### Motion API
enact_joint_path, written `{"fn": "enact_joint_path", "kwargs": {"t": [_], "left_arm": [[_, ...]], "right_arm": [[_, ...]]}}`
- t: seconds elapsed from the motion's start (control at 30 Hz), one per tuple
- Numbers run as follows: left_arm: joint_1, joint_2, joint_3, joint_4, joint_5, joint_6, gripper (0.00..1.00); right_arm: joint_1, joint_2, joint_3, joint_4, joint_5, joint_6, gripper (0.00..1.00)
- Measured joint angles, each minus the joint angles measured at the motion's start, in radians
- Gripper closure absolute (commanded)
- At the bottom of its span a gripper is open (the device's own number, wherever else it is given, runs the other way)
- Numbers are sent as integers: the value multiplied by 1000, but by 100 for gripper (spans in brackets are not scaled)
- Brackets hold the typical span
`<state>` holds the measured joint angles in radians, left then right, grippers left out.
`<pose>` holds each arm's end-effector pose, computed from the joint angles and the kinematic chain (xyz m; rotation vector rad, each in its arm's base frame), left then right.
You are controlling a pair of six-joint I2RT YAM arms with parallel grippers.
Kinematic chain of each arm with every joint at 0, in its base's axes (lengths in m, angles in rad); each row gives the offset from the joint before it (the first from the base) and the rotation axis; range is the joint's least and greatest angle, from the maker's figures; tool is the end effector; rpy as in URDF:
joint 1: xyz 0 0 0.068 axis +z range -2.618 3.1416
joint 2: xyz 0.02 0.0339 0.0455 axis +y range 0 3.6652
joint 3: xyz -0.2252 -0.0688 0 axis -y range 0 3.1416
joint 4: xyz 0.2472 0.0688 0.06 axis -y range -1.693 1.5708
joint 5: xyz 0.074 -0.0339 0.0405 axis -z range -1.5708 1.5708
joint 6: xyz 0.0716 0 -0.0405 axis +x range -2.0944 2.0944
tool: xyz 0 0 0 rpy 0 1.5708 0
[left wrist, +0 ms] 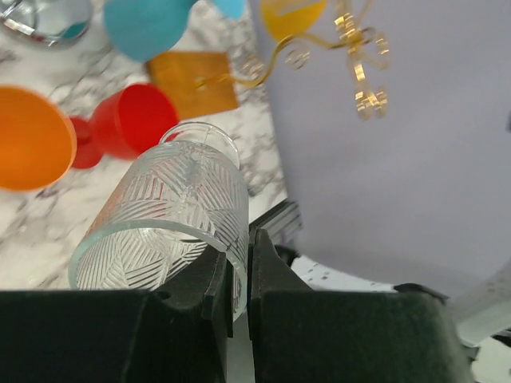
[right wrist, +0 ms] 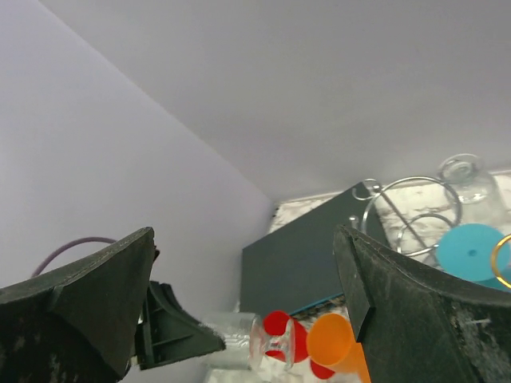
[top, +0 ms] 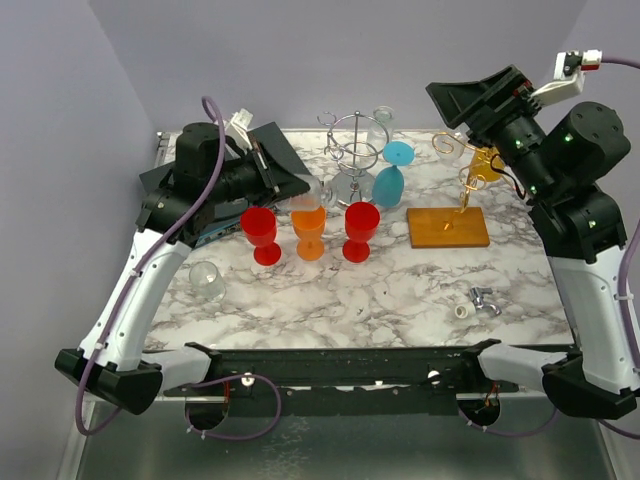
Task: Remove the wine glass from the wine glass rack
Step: Place the wine glass at the center of the board.
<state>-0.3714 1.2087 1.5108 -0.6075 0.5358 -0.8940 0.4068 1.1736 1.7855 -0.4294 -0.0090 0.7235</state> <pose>0.2548 -0.1385 0.4142 -0.1297 2.0671 -1.3298 0.2238 0.0971 0.5387 0.2216 1.4378 0.9416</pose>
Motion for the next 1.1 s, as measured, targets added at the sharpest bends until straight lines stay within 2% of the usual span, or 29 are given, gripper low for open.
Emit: {"fn": "enact_joint_path", "kwargs": {"t": [0.1,0.2,0.37,0.6,0.83,1.1], "left_arm": [[-51,-1,0,-136,-67,66,100],[-163,-1,0,-256,-186,98,100],[-372,5,0,-409,-406,99,100],[-517,52,-54,-546,-678,55,100],[-519,77,-233,-563,-769,11,100],[-414,132,-303,-513,-769,28,100]], "right_arm": [[0,29,31,-54,18,-71,0],[0,69,64,-98,24,-122,0],[0,156,140,-158,50,-192,0],[0,186,144,-189,76,-233,0],[0,193,197,-209,92,-260,0],[-43,254,304,-244,100,-297,0]]}}
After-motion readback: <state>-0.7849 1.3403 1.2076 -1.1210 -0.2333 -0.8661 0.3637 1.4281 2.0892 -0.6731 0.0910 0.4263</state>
